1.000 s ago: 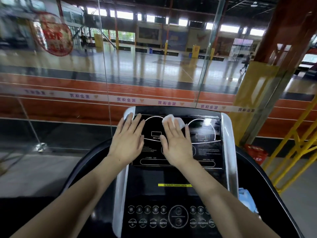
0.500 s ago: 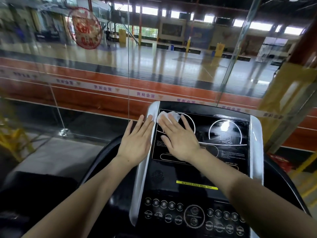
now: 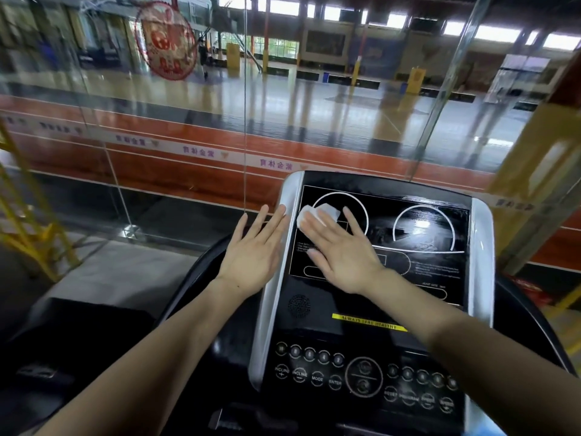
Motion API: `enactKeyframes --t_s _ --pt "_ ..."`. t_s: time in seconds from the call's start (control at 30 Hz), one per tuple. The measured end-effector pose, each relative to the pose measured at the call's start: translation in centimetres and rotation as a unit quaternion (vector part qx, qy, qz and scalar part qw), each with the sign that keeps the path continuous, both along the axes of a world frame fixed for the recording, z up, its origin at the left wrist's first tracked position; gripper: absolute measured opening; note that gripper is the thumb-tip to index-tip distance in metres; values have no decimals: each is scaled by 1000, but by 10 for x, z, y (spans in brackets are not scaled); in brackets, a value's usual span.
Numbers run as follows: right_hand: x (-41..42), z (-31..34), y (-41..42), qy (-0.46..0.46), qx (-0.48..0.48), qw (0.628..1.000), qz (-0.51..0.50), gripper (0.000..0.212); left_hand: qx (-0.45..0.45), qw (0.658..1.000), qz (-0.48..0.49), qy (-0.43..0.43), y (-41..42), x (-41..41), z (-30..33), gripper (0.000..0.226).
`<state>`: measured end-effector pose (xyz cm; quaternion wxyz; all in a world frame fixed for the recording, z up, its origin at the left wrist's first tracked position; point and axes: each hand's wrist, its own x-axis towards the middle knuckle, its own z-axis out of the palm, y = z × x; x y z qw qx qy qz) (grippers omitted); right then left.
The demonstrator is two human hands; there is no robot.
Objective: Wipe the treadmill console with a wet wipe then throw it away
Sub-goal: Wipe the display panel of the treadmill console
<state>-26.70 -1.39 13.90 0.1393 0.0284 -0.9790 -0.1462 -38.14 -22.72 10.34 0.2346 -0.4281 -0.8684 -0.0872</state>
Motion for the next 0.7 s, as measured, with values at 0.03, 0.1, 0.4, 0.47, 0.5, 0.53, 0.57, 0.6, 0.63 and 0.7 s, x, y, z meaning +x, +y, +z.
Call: enactKeyframes --t_s 0.03,0.1,0.4,0.47,0.5,0.53,0.57,0.6,0.63,0.7 --pt "7 -9 -4 -3 1 1000 12 63 0 1000 -1 -2 0 0 0 60" --pt "24 -32 -14 -12 6 999 43 62 0 1000 -3 -5 0 -1 0 59" --pt "70 -45 15 -43 44 996 66 58 2 1000 -2 -11 4 1 0 61" --pt "78 -47 23 -40 49 996 56 58 6 1000 -2 -12 5 2 -1 61" --pt "78 -48 21 -38 45 997 49 58 9 1000 -3 -13 5 2 -1 62" --pt "75 -49 16 -38 39 998 45 59 12 1000 -5 -14 6 3 -1 63" --pt "70 -49 9 -38 35 998 45 59 15 1000 -7 -16 8 4 -1 64" --pt "64 -49 4 -39 36 997 49 59 18 1000 -8 -20 9 5 -2 65" --pt "57 -46 1 -42 38 997 53 59 19 1000 -8 -22 10 6 -2 65" --pt "43 -33 7 -36 43 997 47 59 18 1000 -7 -24 12 8 -2 64"
